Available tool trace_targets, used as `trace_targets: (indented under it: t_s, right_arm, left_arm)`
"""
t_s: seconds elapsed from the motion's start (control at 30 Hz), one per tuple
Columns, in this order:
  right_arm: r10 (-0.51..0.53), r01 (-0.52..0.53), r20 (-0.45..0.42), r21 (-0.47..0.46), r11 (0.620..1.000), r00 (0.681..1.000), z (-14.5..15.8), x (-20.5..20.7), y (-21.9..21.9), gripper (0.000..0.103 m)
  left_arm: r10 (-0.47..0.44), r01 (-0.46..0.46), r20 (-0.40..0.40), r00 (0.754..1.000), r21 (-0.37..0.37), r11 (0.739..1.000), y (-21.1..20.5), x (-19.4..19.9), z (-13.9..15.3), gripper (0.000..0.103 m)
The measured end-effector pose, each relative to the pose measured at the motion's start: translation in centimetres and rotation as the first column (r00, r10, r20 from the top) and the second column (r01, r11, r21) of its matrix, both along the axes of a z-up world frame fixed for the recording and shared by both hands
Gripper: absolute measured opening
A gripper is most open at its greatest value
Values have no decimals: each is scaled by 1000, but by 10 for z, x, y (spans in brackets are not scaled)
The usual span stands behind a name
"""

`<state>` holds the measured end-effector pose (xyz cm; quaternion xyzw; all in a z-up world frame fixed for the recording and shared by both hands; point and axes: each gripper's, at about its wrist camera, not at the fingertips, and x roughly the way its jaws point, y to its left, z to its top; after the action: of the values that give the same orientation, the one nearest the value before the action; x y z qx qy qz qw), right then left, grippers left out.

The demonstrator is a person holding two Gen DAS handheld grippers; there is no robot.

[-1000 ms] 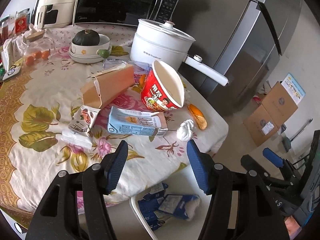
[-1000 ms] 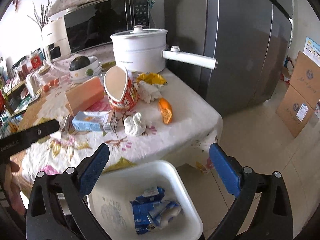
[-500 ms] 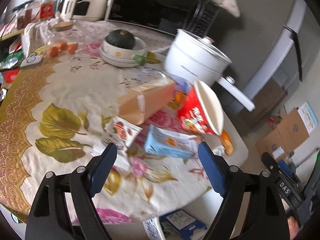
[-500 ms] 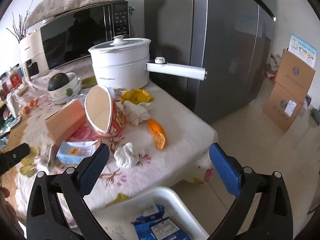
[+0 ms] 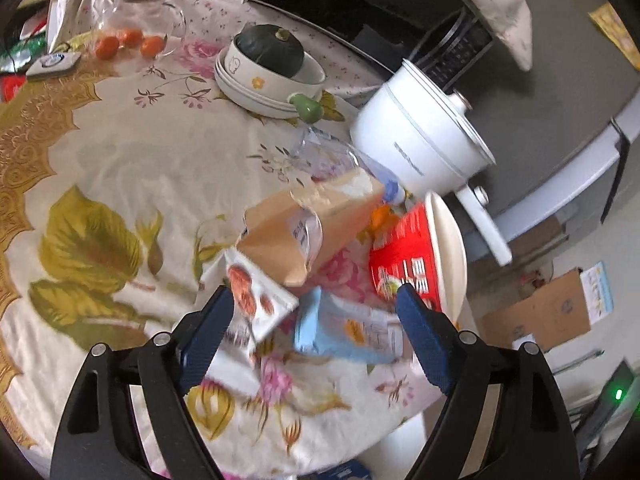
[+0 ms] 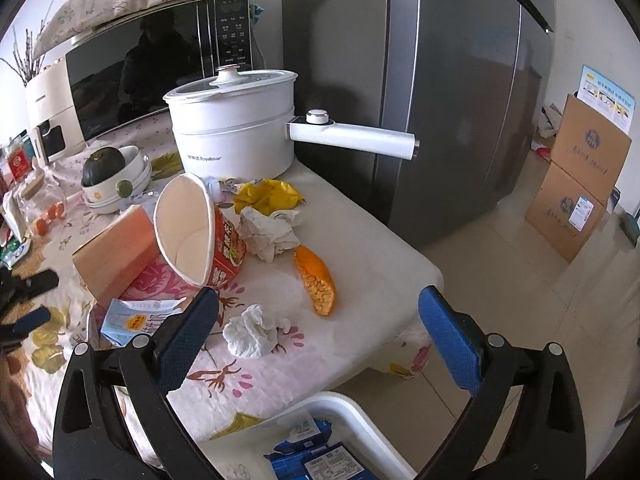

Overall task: Collect trash
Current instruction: 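Grasp the brown paper bag with the left gripper and lift it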

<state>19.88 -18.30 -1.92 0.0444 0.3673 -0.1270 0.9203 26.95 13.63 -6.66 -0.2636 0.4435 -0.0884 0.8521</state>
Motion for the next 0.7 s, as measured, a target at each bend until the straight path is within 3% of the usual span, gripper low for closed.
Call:
trace_targets:
  t_s: [0.23,0.47,0.53,0.63,0.7]
  right_arm:
    - [-22,23,-40,32,999,999,-7,6,-11,96]
    - [-10,13,-73,32,999,997,-14,14,-9,96]
    - [-2,5,-79,31,1000,997,-16,15,-7,96]
    - [11,-9,-87,19,1000,996,-19,16,-3,96]
    - [24,-23,-93,15,1000,995,-20,17,0,96]
  left_arm:
    - [19,-19,-1,1000,2,1000,-3,41,-11,80]
    - [-19,19,-10,1000,12,1000,-12,62,-21,72]
    - [-31,31,-6,1000,17,999,-15,65,-22,65]
    - [-69,69,12,998,20,997,-19,71,-22,46]
    - [-95,95,15,995,34,995,-22,73,-21,28]
